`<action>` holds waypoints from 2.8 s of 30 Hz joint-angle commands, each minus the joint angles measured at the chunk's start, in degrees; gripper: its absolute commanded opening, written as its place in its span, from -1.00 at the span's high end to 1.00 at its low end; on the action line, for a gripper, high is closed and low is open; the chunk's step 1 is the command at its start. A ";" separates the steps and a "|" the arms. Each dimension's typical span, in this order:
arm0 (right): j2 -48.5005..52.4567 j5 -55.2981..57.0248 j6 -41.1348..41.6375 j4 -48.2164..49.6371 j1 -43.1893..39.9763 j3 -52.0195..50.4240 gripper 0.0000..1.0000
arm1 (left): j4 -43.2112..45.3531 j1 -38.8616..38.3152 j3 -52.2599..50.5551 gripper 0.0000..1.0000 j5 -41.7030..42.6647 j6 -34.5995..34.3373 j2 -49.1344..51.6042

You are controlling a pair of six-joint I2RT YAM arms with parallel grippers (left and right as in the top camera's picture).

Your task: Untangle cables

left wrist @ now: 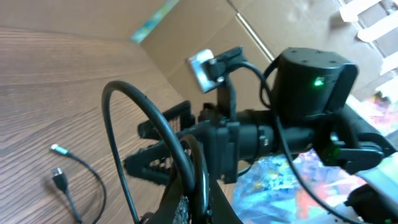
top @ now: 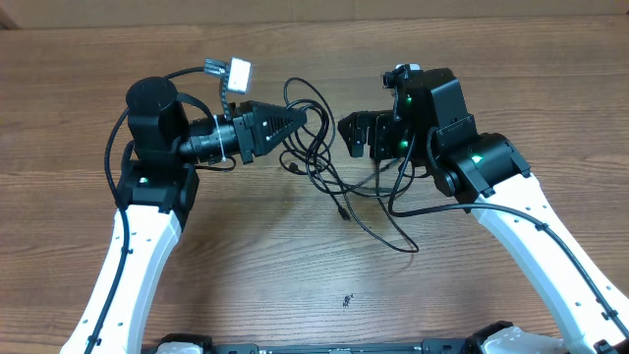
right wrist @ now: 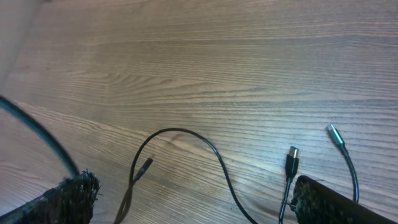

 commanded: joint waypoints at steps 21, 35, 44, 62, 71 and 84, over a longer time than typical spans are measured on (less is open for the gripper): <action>-8.41 -31.26 -1.38 3.98 -0.02 0.00 -0.77 | -1.75 1.07 1.55 0.92 1.27 -0.48 -0.96; -2.56 -31.91 -10.16 2.40 -0.02 0.00 -0.40 | 5.31 -0.15 1.57 0.92 3.63 -12.96 -0.96; -2.29 -36.37 -10.19 6.05 -0.02 0.00 -0.37 | 5.31 -0.33 1.57 0.92 3.19 -11.58 -0.96; -2.29 -33.66 -10.16 6.99 -0.04 0.00 0.49 | 5.31 -1.97 1.55 0.92 3.28 -11.04 -0.96; -2.29 -33.09 -10.16 7.65 -0.04 0.00 0.87 | 5.29 -3.30 1.55 0.92 3.26 -10.99 -0.96; -2.54 -30.12 -7.06 4.33 -0.15 0.02 0.92 | -2.32 -3.21 1.55 0.91 1.44 10.34 -0.87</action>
